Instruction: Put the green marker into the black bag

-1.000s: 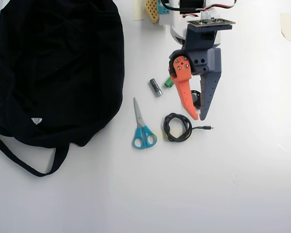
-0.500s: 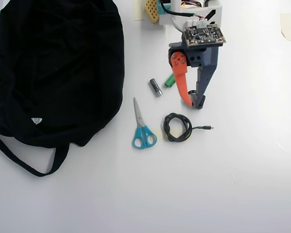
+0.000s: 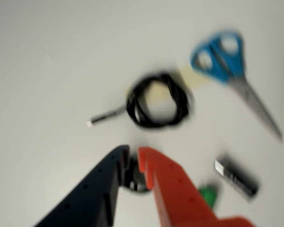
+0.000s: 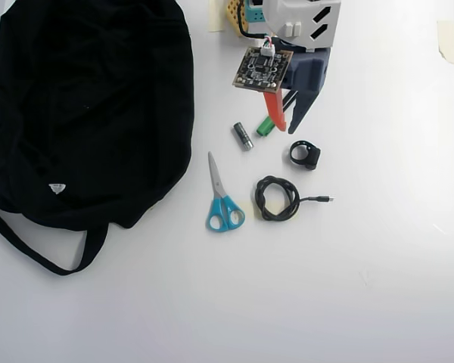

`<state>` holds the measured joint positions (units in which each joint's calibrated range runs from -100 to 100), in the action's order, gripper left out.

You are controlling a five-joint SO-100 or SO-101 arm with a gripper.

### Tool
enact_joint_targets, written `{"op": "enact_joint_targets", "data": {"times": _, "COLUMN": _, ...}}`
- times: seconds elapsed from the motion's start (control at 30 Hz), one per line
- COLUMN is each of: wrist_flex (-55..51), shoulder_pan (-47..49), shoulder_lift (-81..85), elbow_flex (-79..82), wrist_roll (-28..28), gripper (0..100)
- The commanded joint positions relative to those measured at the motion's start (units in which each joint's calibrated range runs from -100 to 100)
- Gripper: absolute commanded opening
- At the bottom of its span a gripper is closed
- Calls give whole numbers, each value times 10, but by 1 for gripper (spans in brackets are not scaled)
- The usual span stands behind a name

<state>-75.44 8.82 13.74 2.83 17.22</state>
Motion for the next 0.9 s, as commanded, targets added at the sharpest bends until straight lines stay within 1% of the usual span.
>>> {"op": "enact_joint_targets", "data": {"times": 0.0, "wrist_flex": -60, "shoulder_pan": 2, "shoulder_lift": 24, "elbow_flex": -19, "wrist_roll": 44, "gripper": 2}}
{"op": "enact_joint_targets", "data": {"times": 0.13, "wrist_flex": -96, "shoulder_pan": 7, "shoulder_lift": 23, "elbow_flex": -18, "wrist_roll": 92, "gripper": 2}}
{"op": "enact_joint_targets", "data": {"times": 0.37, "wrist_flex": -172, "shoulder_pan": 23, "shoulder_lift": 20, "elbow_flex": -16, "wrist_roll": 147, "gripper": 2}}
{"op": "enact_joint_targets", "data": {"times": 0.47, "wrist_flex": -194, "shoulder_pan": 37, "shoulder_lift": 24, "elbow_flex": 33, "wrist_roll": 163, "gripper": 2}}
{"op": "enact_joint_targets", "data": {"times": 0.6, "wrist_flex": -193, "shoulder_pan": 48, "shoulder_lift": 24, "elbow_flex": 96, "wrist_roll": 172, "gripper": 2}}
{"op": "enact_joint_targets", "data": {"times": 0.87, "wrist_flex": -152, "shoulder_pan": 58, "shoulder_lift": 35, "elbow_flex": 182, "wrist_roll": 172, "gripper": 2}}
